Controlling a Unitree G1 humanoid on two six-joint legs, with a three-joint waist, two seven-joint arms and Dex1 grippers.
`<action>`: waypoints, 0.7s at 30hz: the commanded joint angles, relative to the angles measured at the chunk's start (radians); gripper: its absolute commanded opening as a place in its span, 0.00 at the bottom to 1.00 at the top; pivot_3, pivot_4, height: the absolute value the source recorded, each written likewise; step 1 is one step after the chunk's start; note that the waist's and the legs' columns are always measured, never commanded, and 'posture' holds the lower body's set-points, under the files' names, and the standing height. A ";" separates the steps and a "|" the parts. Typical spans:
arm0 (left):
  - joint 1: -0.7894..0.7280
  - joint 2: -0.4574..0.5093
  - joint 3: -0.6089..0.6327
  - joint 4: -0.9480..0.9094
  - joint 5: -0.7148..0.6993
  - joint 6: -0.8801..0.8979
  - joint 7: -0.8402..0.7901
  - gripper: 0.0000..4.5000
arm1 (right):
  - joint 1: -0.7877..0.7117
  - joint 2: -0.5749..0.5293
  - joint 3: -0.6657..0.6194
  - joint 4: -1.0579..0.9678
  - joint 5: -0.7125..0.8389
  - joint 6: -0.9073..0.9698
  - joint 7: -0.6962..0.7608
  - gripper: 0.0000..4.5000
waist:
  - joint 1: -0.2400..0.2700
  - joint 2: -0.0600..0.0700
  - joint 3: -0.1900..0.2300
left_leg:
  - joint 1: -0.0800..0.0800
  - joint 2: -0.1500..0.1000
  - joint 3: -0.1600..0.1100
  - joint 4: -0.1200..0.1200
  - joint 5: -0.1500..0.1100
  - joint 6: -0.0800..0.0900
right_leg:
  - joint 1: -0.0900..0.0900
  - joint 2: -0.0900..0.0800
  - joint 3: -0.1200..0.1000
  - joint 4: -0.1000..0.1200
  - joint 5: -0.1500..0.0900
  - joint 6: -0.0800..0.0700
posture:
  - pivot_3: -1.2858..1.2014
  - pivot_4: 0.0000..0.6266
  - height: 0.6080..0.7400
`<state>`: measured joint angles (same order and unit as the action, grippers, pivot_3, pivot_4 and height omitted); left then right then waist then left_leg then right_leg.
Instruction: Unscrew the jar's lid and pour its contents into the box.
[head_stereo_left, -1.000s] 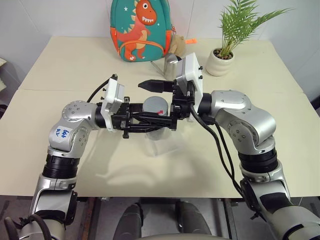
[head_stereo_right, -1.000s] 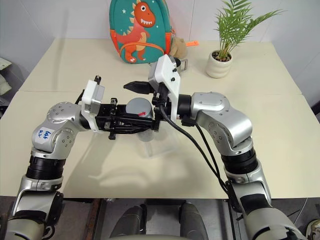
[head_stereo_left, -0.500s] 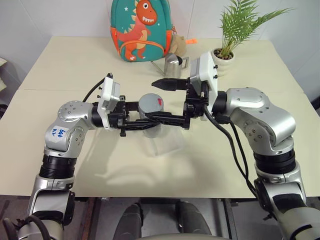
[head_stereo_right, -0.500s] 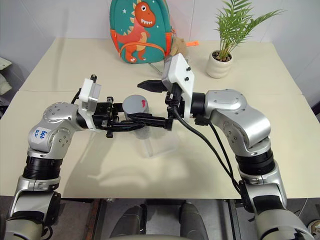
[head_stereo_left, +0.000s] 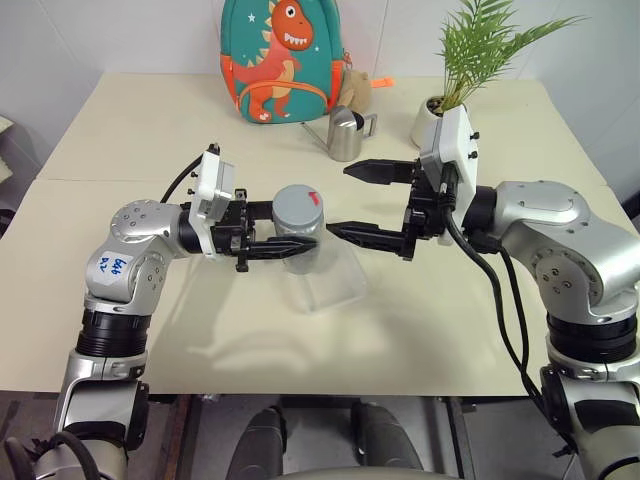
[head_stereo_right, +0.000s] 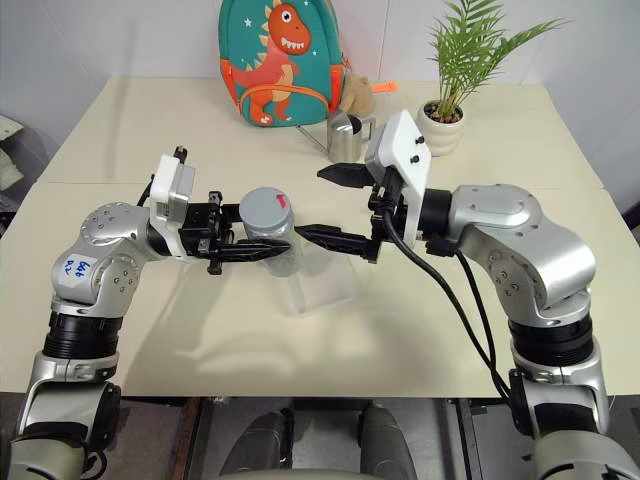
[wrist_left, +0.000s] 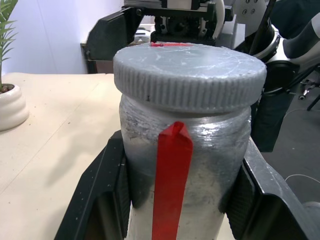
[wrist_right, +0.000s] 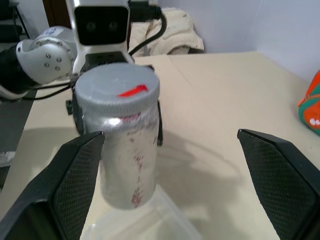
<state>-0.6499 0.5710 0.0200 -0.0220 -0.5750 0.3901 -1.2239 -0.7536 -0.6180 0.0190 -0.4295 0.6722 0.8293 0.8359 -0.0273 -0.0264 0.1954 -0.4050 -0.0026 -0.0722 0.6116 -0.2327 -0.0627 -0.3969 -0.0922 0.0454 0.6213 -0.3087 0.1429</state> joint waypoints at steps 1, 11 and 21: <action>0.002 0.004 0.014 -0.013 -0.007 -0.018 -0.007 0.44 | -0.007 -0.005 -0.062 -0.055 0.075 0.024 -0.014 0.99 | 0.000 0.000 0.000 | 0.000 0.000 0.000 0.000 0.000 0.000 | 0.000 0.000 0.000 0.000 0.000 0.000 | 0.52 0.24 1.00; -0.022 -0.040 -0.012 0.019 0.001 -0.043 -0.022 0.44 | -0.074 0.109 0.015 0.022 0.091 -0.003 -0.032 0.99 | 0.000 0.000 0.000 | 0.000 0.000 0.000 0.000 0.000 0.000 | 0.000 0.000 0.000 0.001 0.000 0.000 | 0.52 0.24 1.00; -0.038 -0.062 -0.029 0.020 0.000 -0.055 -0.026 0.44 | -0.139 0.208 0.086 0.157 -0.002 -0.105 -0.017 0.99 | 0.000 0.000 0.000 | 0.000 0.000 0.000 0.000 0.000 0.000 | 0.000 0.000 0.000 0.001 0.000 0.000 | 0.52 0.24 1.00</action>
<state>-0.6625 0.5126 -0.0136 0.0177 -0.5723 0.3570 -1.2395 -0.8744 -0.4141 0.1118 -0.2648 0.6792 0.7464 0.8174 -0.0275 -0.0263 0.1954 -0.4050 -0.0025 -0.0722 0.6118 -0.2326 -0.0627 -0.3970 -0.0921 0.0454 0.6217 -0.3087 0.1430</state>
